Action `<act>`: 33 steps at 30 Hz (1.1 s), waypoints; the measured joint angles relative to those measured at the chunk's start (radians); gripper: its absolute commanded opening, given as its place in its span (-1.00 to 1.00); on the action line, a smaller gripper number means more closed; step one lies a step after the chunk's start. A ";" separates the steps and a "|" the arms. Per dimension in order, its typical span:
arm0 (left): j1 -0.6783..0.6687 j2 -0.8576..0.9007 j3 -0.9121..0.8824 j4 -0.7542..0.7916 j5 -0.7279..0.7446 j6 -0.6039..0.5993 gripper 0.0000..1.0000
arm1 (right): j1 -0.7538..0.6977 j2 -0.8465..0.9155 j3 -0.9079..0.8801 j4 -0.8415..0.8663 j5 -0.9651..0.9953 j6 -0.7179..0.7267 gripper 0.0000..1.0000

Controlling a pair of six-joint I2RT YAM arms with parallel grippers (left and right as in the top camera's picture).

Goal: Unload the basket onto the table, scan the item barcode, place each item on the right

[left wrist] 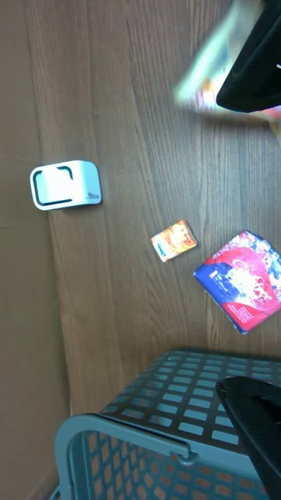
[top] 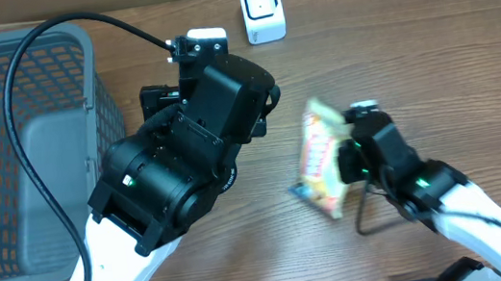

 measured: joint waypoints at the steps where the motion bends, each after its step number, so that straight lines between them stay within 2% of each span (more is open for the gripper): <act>1: 0.000 0.000 0.000 0.000 0.000 0.000 0.99 | 0.000 -0.030 0.000 -0.026 0.069 -0.014 -0.92; 3: 0.000 0.000 0.000 0.000 0.000 0.000 0.99 | 0.000 -0.081 0.000 -0.089 0.254 -0.033 -0.92; 6: 0.000 0.000 0.000 0.000 0.000 0.000 0.99 | -0.002 -0.087 0.000 -0.092 0.454 -0.048 -0.92; 11: 0.000 0.000 0.000 0.000 0.000 0.000 1.00 | -0.002 -0.023 0.000 -0.056 0.683 -0.091 -0.92; 18: 0.000 0.000 0.000 0.000 0.000 0.000 0.99 | 0.050 0.180 0.000 -0.041 0.803 -0.169 -0.92; 25: 0.000 0.000 0.000 0.000 0.000 0.000 1.00 | 0.386 0.337 0.001 -0.025 0.742 -0.267 -0.92; 26: 0.000 0.000 0.000 0.000 0.000 0.000 1.00 | 0.425 0.345 0.001 -0.014 0.727 -0.264 -0.86; 27: 0.000 0.000 0.000 0.000 0.000 0.000 1.00 | 0.477 0.352 0.002 0.001 0.708 -0.256 -0.56; 28: 0.000 0.000 0.000 0.000 0.000 0.000 1.00 | 0.529 0.356 0.003 0.027 0.678 -0.244 -0.03; 29: 0.000 0.000 0.000 0.000 0.000 0.000 0.99 | 0.576 0.357 0.006 0.057 0.636 -0.219 0.79; 30: 0.000 0.000 0.000 0.000 0.000 0.000 1.00 | 0.603 0.357 0.008 0.079 0.604 -0.196 1.00; 33: 0.000 0.000 0.000 0.000 0.000 0.000 1.00 | 0.666 0.357 0.017 0.118 0.478 -0.093 1.00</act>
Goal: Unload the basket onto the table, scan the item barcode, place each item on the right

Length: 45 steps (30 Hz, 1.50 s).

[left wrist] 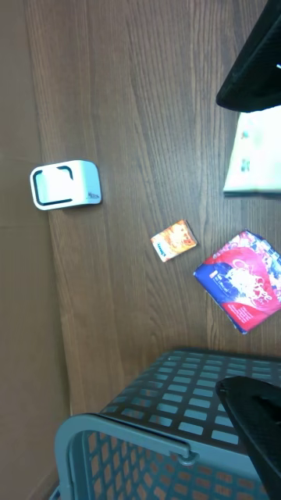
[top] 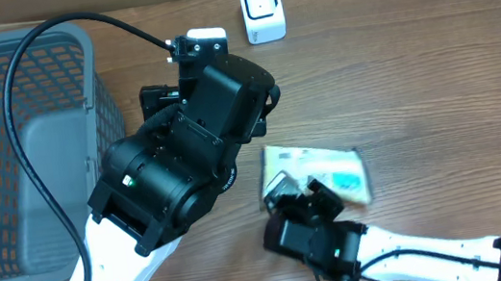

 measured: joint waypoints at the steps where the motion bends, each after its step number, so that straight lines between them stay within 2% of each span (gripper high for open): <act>1: 0.000 0.000 0.000 0.000 0.000 0.000 0.99 | 0.004 0.000 0.005 -0.016 -0.031 0.038 1.00; 9: 0.000 0.000 0.000 0.000 0.000 0.000 0.99 | -0.001 -0.062 0.110 -0.304 -0.169 0.298 0.99; 10: 0.000 0.000 0.000 0.000 0.000 0.000 1.00 | -0.002 -0.087 0.129 -0.309 -0.176 0.317 0.45; 11: 0.000 0.000 0.000 0.000 0.000 0.000 0.99 | -0.005 -0.113 0.148 -0.309 -0.183 0.333 -0.60; 12: 0.000 0.000 0.000 0.000 0.000 0.000 1.00 | -0.010 -0.139 0.165 -0.304 -0.192 0.343 -0.90; 15: 0.000 0.000 0.000 0.000 0.000 0.000 0.99 | -0.069 -0.220 0.195 -0.270 -0.277 0.378 -0.93; 20: 0.000 0.000 0.000 0.000 0.000 0.000 1.00 | -0.293 -0.261 0.204 -0.256 -0.626 0.436 -0.93; 25: 0.000 0.000 0.000 0.000 0.000 0.000 0.99 | -0.542 -0.218 0.190 -0.236 -1.015 0.374 -0.93; 30: 0.000 0.000 0.000 0.000 0.000 0.000 0.99 | -0.756 -0.098 0.143 -0.158 -1.337 0.272 -0.93; 36: 0.000 0.000 0.000 0.000 0.000 0.000 1.00 | -0.826 0.123 0.117 -0.146 -1.529 0.139 -0.93; 45: 0.000 0.000 0.000 0.000 0.000 0.000 1.00 | -0.825 0.337 0.116 -0.095 -1.588 0.066 -0.93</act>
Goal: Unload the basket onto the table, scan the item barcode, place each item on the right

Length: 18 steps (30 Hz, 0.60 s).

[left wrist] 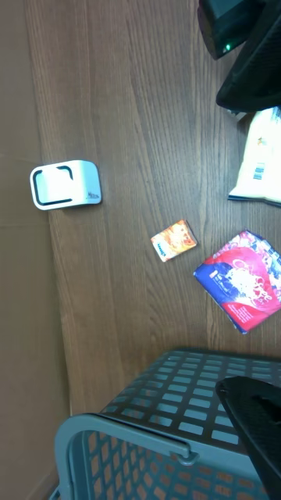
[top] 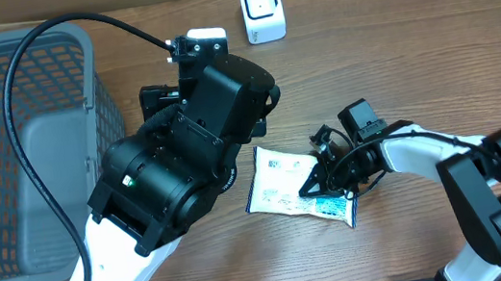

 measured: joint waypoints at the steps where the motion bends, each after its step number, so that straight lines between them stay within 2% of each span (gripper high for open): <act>1: 0.000 0.000 0.000 0.000 0.000 0.000 0.99 | 0.000 0.003 0.000 0.000 0.003 0.005 -0.93; 8: 0.000 0.000 0.000 0.000 0.000 0.000 0.99 | 0.000 0.003 0.005 -0.023 0.009 0.016 -0.92; 12: 0.000 0.000 0.000 0.000 0.000 0.000 1.00 | 0.000 -0.029 0.020 -0.153 0.024 -0.010 -0.90; 14: 0.000 0.000 0.000 0.000 0.000 0.000 1.00 | 0.000 -0.085 0.026 -0.225 0.038 -0.016 -0.38; 15: 0.000 0.000 0.000 0.000 0.000 0.000 0.99 | 0.000 -0.124 0.034 -0.257 0.039 -0.022 0.14; 16: 0.000 0.000 0.000 0.000 0.000 0.000 1.00 | 0.000 -0.168 0.046 -0.284 0.038 -0.024 1.00; 18: 0.000 0.000 0.000 0.000 0.000 0.000 1.00 | 0.000 -0.273 0.080 -0.307 0.027 -0.031 1.00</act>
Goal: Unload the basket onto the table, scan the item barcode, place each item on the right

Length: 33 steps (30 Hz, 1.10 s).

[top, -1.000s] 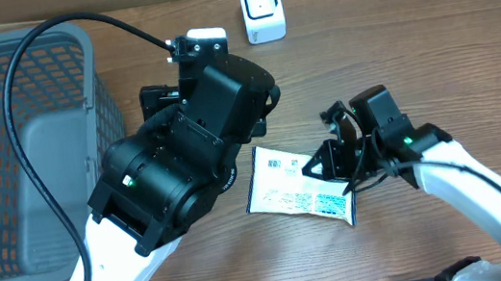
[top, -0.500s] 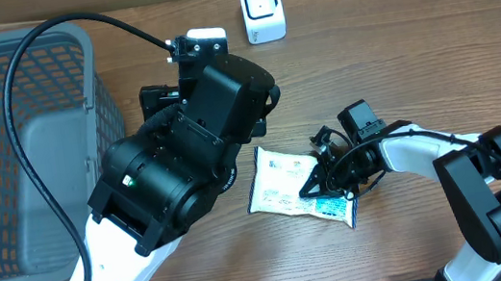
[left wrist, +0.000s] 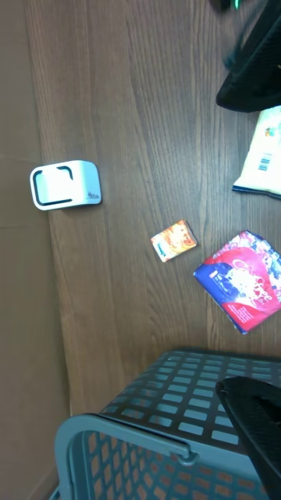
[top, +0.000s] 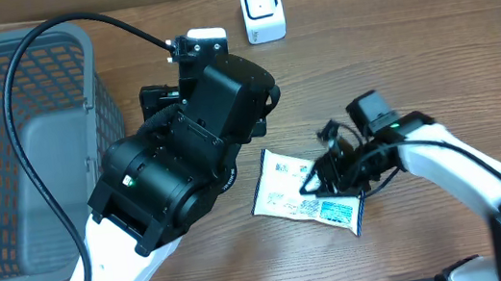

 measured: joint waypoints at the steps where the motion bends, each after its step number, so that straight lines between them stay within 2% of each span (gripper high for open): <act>1: 0.000 0.000 0.000 0.001 0.000 0.000 1.00 | 0.000 -0.057 0.020 -0.004 -0.007 0.000 1.00; 3: 0.000 0.000 0.000 0.000 0.000 0.000 1.00 | -0.001 -0.164 0.053 -0.018 -0.008 -0.002 1.00; 6: 0.000 0.000 0.000 0.000 0.000 0.000 1.00 | -0.021 -0.279 0.076 -0.136 0.079 0.018 1.00; 8: 0.000 0.000 0.000 0.000 0.000 0.000 0.99 | -0.052 -0.305 0.070 -0.204 0.148 0.029 1.00; 11: 0.000 0.000 0.000 0.000 0.000 0.000 1.00 | -0.128 -0.298 0.028 -0.201 0.232 0.037 1.00; 15: 0.000 0.000 0.000 0.000 0.000 0.000 0.99 | -0.239 -0.293 -0.071 -0.109 0.284 0.044 1.00; 21: 0.000 0.000 0.000 0.000 0.000 0.000 1.00 | -0.324 -0.293 -0.223 0.037 0.300 0.045 1.00; 27: 0.000 0.000 0.000 0.000 0.000 0.000 1.00 | -0.347 -0.290 -0.386 0.232 0.202 0.048 1.00; 33: 0.000 0.000 0.000 0.000 0.000 0.000 0.99 | -0.347 -0.272 -0.447 0.276 0.159 0.047 1.00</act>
